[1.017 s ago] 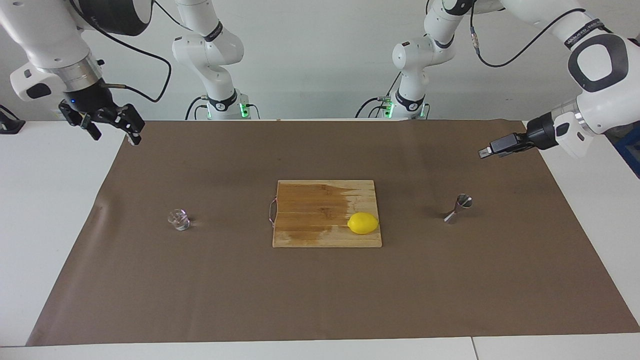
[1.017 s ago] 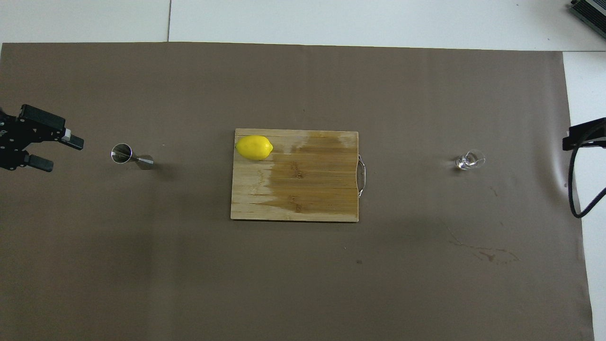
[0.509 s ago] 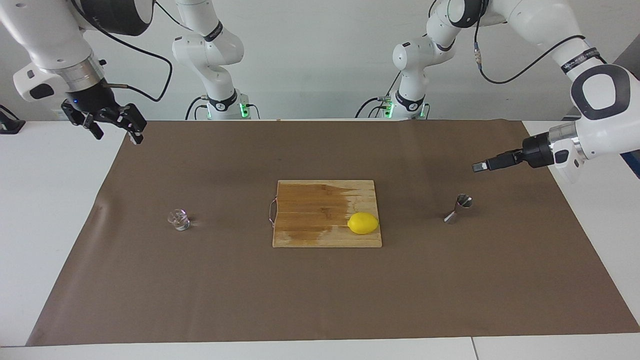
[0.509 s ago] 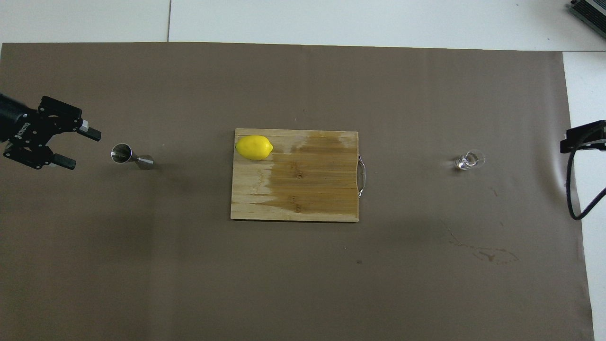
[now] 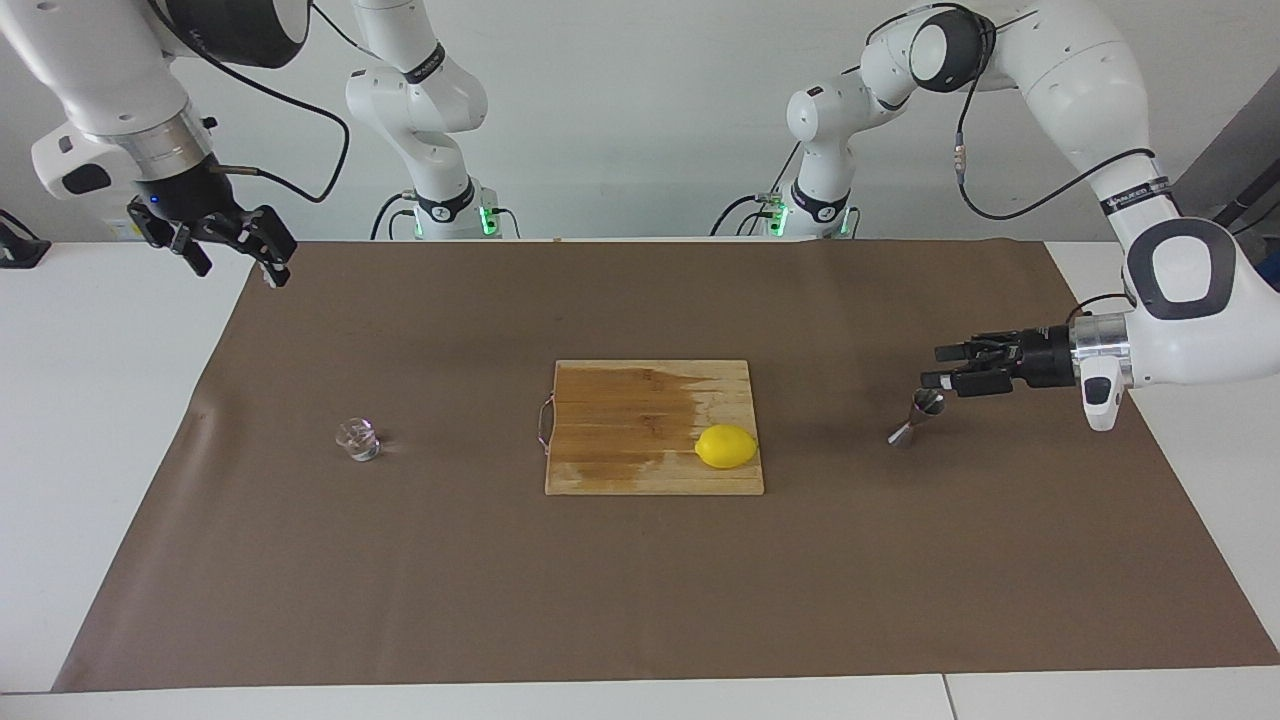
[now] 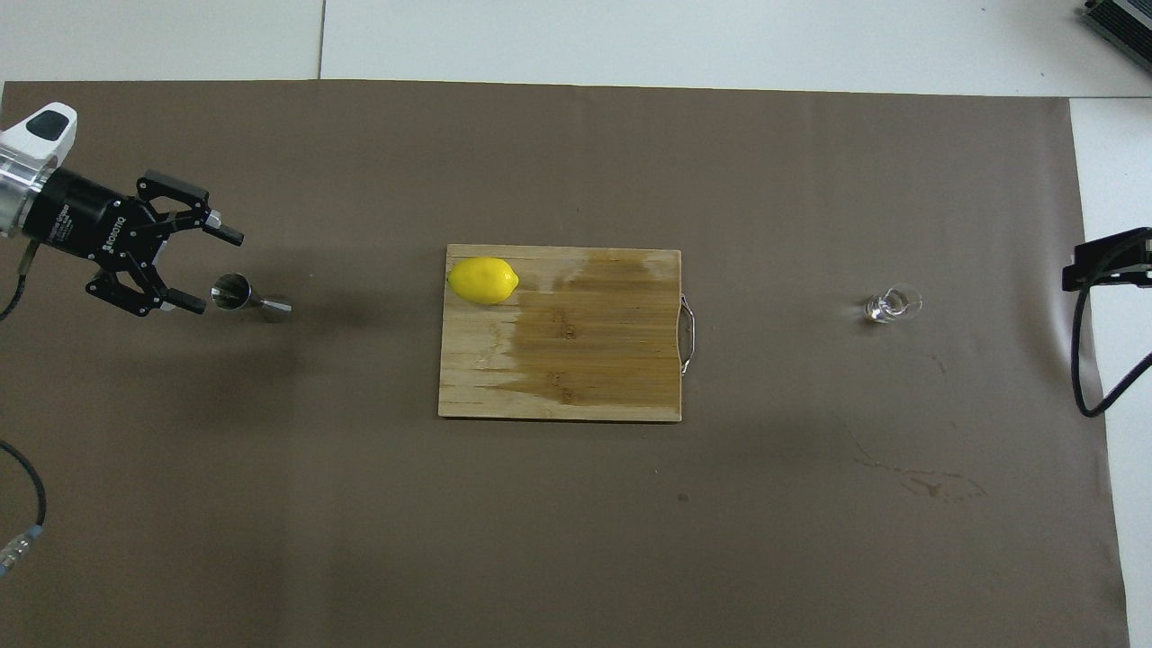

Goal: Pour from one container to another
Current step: 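Reach the left gripper toward the small steel cup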

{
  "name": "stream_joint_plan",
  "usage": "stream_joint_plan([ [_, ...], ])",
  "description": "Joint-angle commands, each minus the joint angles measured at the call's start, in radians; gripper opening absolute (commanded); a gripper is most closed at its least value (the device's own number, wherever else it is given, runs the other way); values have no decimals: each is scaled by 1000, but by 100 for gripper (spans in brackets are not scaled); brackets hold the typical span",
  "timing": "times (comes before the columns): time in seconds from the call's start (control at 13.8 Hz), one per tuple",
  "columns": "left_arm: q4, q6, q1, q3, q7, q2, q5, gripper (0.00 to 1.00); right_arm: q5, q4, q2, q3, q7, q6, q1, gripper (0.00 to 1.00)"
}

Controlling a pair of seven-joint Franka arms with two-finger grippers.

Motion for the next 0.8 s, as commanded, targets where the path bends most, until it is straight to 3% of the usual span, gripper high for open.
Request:
stream_joint_plan([
  [0.0,47,-2,45,-50,-154,54,-40,100,23,-28,-25,10,6,-2,-24,100],
  [0.22,38,13,114,-111,-261,81,-49,100,25,-28,-27,12,8,-4,-17,100],
  [0.73,24,1,194,-113,-277,204,-108,100,26,-28,-27,20,5,-4,-13,100],
])
